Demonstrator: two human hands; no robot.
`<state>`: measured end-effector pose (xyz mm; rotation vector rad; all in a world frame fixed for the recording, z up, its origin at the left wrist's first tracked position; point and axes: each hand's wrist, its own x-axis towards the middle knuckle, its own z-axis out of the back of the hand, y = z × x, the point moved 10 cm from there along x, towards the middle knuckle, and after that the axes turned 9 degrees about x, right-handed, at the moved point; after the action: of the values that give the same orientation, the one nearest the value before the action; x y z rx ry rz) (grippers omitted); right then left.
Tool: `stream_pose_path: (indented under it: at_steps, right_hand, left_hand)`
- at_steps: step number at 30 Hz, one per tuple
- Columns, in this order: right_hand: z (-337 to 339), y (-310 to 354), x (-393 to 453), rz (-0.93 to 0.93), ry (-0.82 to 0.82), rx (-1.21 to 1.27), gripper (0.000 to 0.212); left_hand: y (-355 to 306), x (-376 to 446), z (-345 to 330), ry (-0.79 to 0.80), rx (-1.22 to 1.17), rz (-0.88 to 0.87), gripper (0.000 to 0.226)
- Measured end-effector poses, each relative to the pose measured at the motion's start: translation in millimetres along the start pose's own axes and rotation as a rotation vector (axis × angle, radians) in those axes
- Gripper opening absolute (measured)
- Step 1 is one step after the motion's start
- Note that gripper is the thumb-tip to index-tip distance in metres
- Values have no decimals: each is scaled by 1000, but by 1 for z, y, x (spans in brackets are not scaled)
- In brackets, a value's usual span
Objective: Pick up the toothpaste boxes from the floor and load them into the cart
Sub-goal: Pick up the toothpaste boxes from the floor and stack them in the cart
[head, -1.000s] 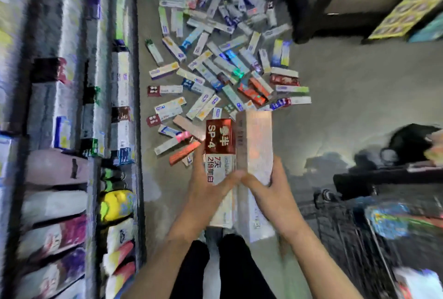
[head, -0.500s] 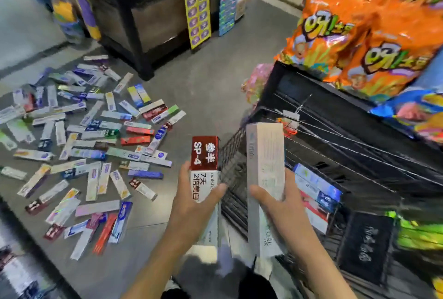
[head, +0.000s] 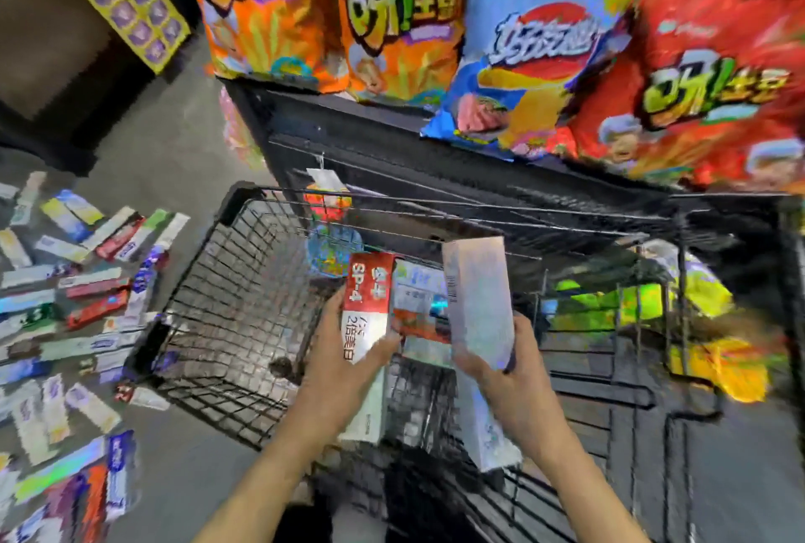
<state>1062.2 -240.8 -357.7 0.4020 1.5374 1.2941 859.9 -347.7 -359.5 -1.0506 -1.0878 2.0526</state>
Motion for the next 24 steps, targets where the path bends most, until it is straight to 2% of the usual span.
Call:
stream_pose_path:
  at_steps: [4,10,14,19,24]
  right_hand:
    - [25,-26,19,-48,-57,-19,68]
    - [12,-71,52,-138,-35,-183,67]
    - [-16,-101,76,-180,51,-283,66]
    - [-56,-136,122,-53,111,-634,73]
    - [-101,-201,151,-17,327,-881,77]
  left_hand:
    - [11,24,-25,30,67,49,68]
    - [55,62,-22,38,189,89,73]
    - [91,95,-18,71,344,103,70]
    - [143,136,-5,45,448,154,50]
    - [190,161,14,-7,463,191,51]
